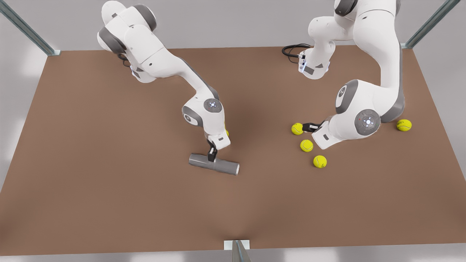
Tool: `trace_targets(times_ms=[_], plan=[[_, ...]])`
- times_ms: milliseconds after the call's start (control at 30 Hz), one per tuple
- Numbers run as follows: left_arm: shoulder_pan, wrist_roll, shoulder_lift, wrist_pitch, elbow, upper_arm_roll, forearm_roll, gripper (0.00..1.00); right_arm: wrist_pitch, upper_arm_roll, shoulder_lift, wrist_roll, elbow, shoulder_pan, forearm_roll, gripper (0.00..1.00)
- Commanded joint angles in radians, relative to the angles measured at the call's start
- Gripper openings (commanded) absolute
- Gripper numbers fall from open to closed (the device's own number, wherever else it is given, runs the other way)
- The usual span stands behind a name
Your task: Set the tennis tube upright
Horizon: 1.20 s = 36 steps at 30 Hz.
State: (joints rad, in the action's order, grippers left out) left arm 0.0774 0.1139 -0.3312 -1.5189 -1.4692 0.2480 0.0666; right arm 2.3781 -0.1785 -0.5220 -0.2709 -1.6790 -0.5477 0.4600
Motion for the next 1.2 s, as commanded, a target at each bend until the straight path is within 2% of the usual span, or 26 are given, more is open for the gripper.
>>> trace_targets(times_ms=[0,33,67,100,133,200,233,300,367,433,667,900,1067,1167], plan=[[0.013,0.003,-0.011,-0.066,0.006,0.020,-0.001,1.00,-0.423,-0.010,0.134,-0.031,0.008,0.028,-0.067,1.00],[0.022,0.006,-0.029,-0.075,0.015,0.030,-0.002,1.00,-0.658,-0.004,0.154,-0.031,0.091,0.135,-0.147,1.00],[0.039,0.046,-0.115,-0.087,0.098,0.031,0.002,1.00,-0.781,0.005,0.135,-0.025,0.168,0.282,-0.182,1.00],[0.058,0.043,-0.221,-0.095,0.233,0.031,0.004,1.00,-0.786,0.021,0.114,-0.030,0.215,0.440,-0.211,1.00],[0.056,0.004,-0.293,-0.197,0.296,0.028,0.006,1.00,-0.789,0.025,0.082,-0.027,0.321,0.558,-0.319,1.00],[0.030,-0.035,-0.376,-0.436,0.296,0.028,0.125,1.00,-0.789,0.069,0.077,-0.030,0.404,0.680,-0.360,1.00],[0.025,-0.137,-0.411,-0.506,0.297,0.028,0.182,1.00,-0.795,0.117,0.080,-0.017,0.432,0.686,-0.354,1.00],[0.022,-0.233,-0.459,-0.520,0.290,0.040,0.210,1.00,-0.919,0.188,0.266,0.098,0.387,0.664,-0.379,1.00],[0.019,-0.502,-0.522,-0.549,0.293,0.045,0.357,1.00,-0.921,0.215,0.419,0.127,0.283,0.637,-0.366,1.00],[0.018,-0.505,-0.572,-0.662,0.297,0.073,0.363,1.00,-0.883,0.231,0.496,0.127,0.191,0.624,-0.366,1.00],[0.024,-0.464,-0.710,-0.777,0.342,0.197,0.374,1.00,-0.870,0.235,0.419,0.122,0.180,0.621,-0.382,1.00],[0.090,-0.329,-0.763,-0.820,0.374,0.198,0.374,1.00,-0.896,0.234,0.356,0.102,0.189,0.623,-0.369,1.00],[0.091,-0.181,-0.761,-0.649,0.368,0.212,0.386,1.00,-0.913,0.226,0.358,0.104,0.189,0.611,-0.369,1.00],[0.096,-0.161,-0.781,-0.639,0.365,0.228,0.417,1.00,-0.915,0.226,0.356,0.102,0.188,0.611,-0.369,1.00]])
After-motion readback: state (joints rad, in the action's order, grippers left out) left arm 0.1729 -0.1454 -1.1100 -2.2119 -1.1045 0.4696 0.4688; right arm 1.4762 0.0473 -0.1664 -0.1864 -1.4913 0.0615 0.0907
